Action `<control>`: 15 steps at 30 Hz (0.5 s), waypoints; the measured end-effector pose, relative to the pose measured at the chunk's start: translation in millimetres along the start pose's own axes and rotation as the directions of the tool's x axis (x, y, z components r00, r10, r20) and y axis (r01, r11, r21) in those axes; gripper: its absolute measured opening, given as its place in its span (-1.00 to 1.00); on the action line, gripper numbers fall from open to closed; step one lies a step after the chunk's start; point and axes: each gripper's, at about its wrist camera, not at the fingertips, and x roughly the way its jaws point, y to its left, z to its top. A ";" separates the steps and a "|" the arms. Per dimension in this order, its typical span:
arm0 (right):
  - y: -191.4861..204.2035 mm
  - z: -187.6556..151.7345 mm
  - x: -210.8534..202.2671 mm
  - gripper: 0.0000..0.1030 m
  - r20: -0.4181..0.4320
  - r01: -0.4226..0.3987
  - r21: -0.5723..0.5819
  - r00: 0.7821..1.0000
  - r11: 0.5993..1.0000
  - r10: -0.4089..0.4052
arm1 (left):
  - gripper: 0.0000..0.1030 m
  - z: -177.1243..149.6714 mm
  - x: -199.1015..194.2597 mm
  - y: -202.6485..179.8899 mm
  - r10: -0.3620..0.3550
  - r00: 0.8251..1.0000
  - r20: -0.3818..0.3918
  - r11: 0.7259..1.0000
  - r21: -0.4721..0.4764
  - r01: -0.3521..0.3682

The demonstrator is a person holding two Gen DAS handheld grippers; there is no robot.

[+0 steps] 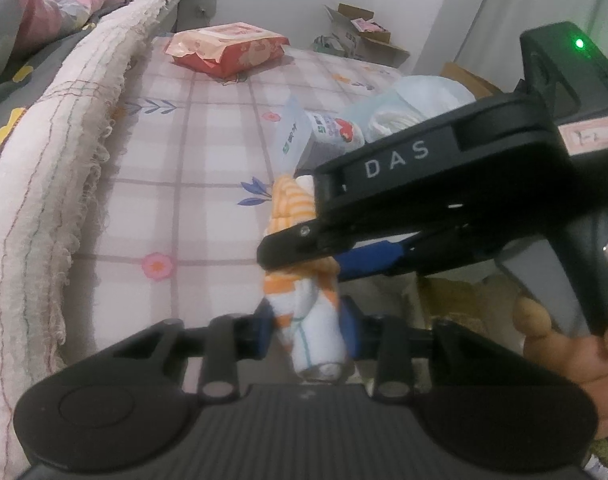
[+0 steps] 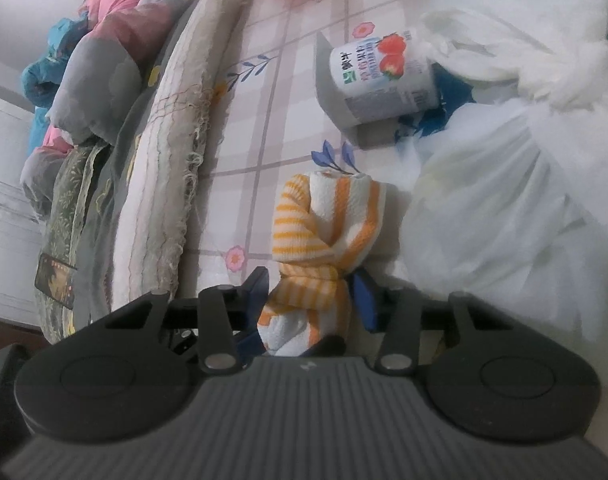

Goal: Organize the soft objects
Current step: 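Grasp the orange-striped sock bundle with the right tool, then carry the sock bundle with the right tool into the cardboard box and release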

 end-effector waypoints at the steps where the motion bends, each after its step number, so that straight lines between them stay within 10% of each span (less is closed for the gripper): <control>1: -0.3 -0.7 -1.6 -0.18 0.001 -0.009 0.002 1.000 1.000 0.009 | -0.32 0.0 -2.5 -0.1 0.000 1.000 0.004 1.000 0.000 0.000; 15: 21.1 -9.4 -56.3 -0.23 0.067 -0.191 -0.056 0.979 0.980 0.195 | -0.32 5.5 -75.5 -20.7 0.015 0.989 0.148 0.999 0.035 -0.021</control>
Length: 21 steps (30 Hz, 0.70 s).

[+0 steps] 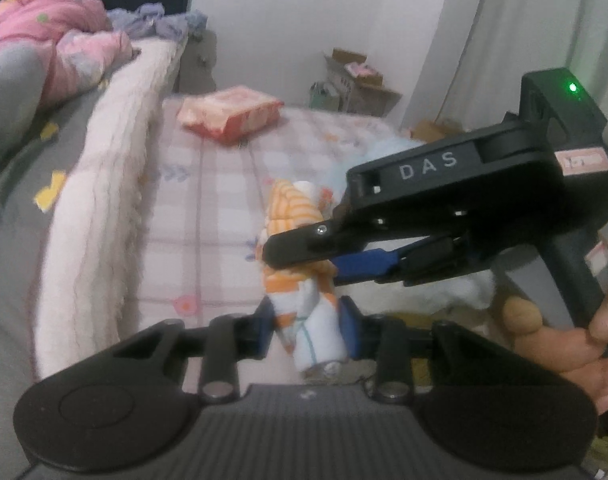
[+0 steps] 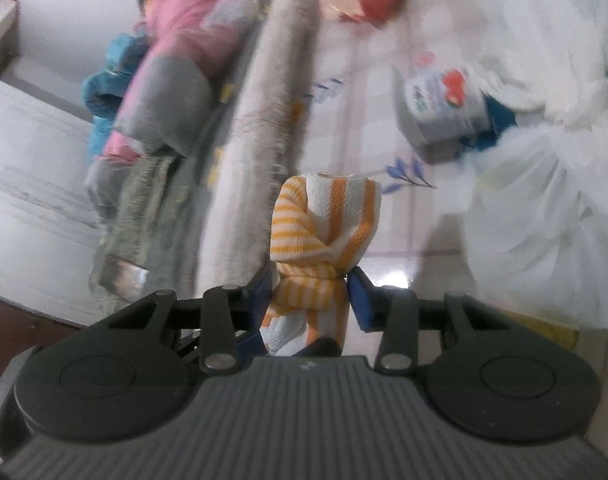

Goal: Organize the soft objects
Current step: 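Carry the sock bundle with the right tool into the cardboard box and release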

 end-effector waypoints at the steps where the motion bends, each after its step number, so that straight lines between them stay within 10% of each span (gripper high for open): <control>1: 3.0 0.6 -7.2 -0.23 0.011 -0.011 -0.010 1.000 1.000 0.012 | -0.32 3.5 -5.4 -4.3 -0.006 1.000 0.014 1.000 0.006 0.005; 8: 7.6 0.7 -83.7 -0.26 0.129 -0.063 -0.062 0.989 0.996 0.071 | -0.31 28.3 -31.0 -53.4 -0.107 0.989 0.098 0.991 0.094 0.097; 14: -19.1 -4.3 -179.0 -0.30 0.277 -0.056 -0.059 0.958 0.997 0.070 | 0.12 43.3 -31.7 -106.4 -0.281 0.954 0.106 0.951 0.163 0.262; 21: -59.9 -13.1 -282.5 -0.31 0.435 0.153 -0.059 0.893 0.986 -0.113 | 0.20 36.6 -15.1 -130.4 -0.287 0.956 0.056 0.944 0.184 0.273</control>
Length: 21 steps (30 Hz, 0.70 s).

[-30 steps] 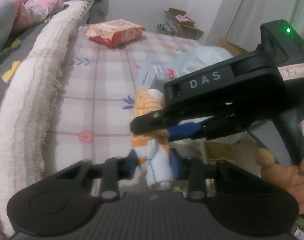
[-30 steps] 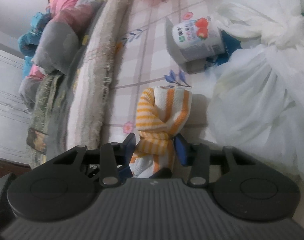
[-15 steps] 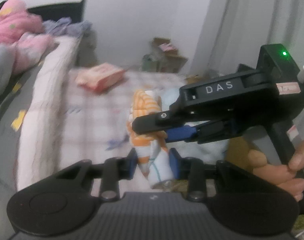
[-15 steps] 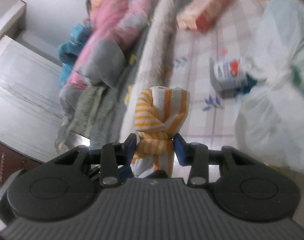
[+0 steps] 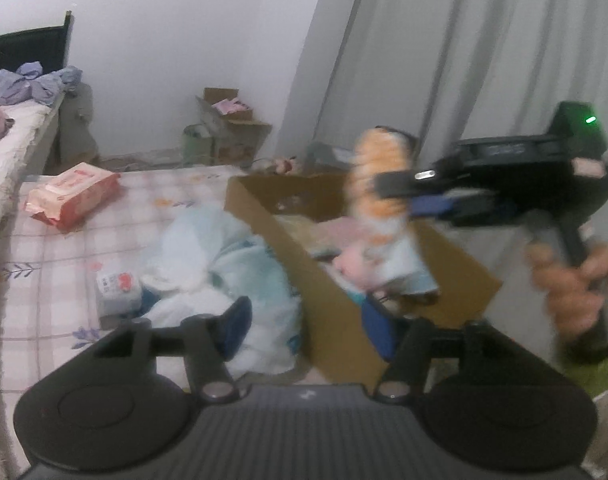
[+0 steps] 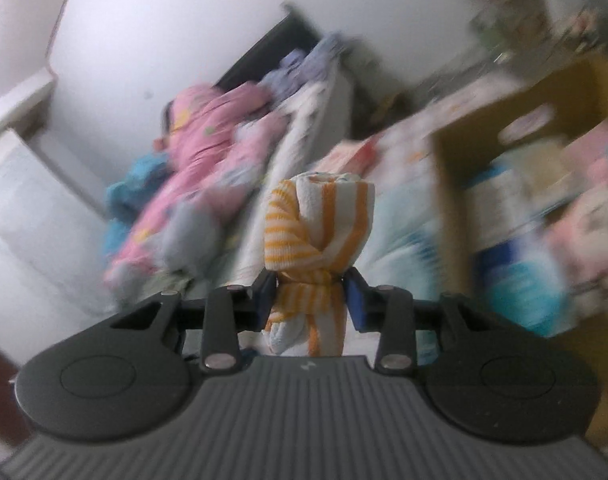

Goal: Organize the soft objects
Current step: 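Carry the sock bundle with the right tool into the cardboard box and release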

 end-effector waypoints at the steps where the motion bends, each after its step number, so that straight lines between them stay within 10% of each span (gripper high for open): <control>1: -6.7 3.1 -7.2 -0.31 0.006 0.029 -0.012 1.000 1.000 -0.029 | 0.21 -3.0 1.6 2.1 0.015 1.000 -0.008 1.000 -0.001 -0.015; 9: -65.7 2.2 4.1 -0.31 -0.163 0.192 -0.149 0.963 0.970 -0.216 | 0.23 -26.7 4.0 38.4 0.148 0.984 -0.096 0.987 -0.052 -0.153; 21: -86.9 -41.4 95.4 -0.26 -0.500 0.139 -0.203 0.836 0.969 -0.225 | 0.29 -33.0 6.5 45.2 0.185 0.974 -0.130 0.977 -0.079 -0.197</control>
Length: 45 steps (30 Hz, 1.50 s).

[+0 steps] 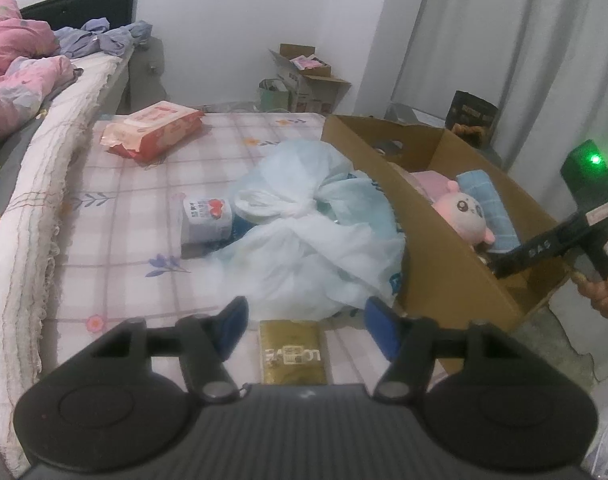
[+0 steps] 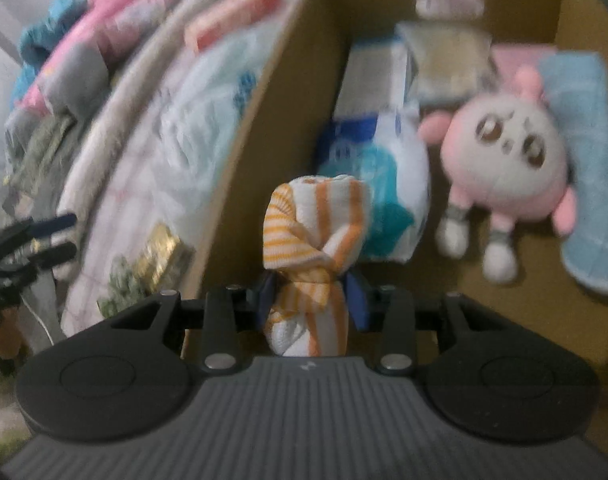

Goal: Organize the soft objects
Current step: 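Carry the sock bundle with the right tool into the cardboard box and release, then move the right tool back over the bed toward the white yogurt cup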

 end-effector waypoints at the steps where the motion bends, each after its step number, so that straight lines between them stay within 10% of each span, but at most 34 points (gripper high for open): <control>1: 0.3 -0.7 0.9 -0.22 -0.018 -0.002 0.002 1.000 1.000 0.002 | 0.30 -0.3 1.1 0.0 -0.001 1.000 0.000 1.000 0.000 0.001; 14: -1.7 -9.2 -52.4 -0.08 0.119 -0.031 0.121 0.993 0.992 0.016 | 0.36 -12.1 0.4 15.5 0.048 0.999 -0.011 0.999 0.012 -0.048; 21: 46.3 -7.3 -84.9 -0.02 0.251 -0.121 0.062 0.962 0.991 0.102 | 0.45 -28.1 -5.0 26.9 0.085 0.996 -0.028 0.995 0.046 -0.083; 31: 132.5 -4.3 -44.0 0.00 0.203 -0.298 -0.024 0.933 0.954 0.296 | 0.50 -56.0 -3.1 37.3 0.091 0.991 -0.097 0.994 0.072 -0.085; 45: 223.4 88.4 21.4 -0.04 0.143 -0.122 -0.186 0.978 0.975 0.150 | 0.50 -27.5 1.1 68.9 0.110 0.994 0.022 0.993 -0.043 -0.109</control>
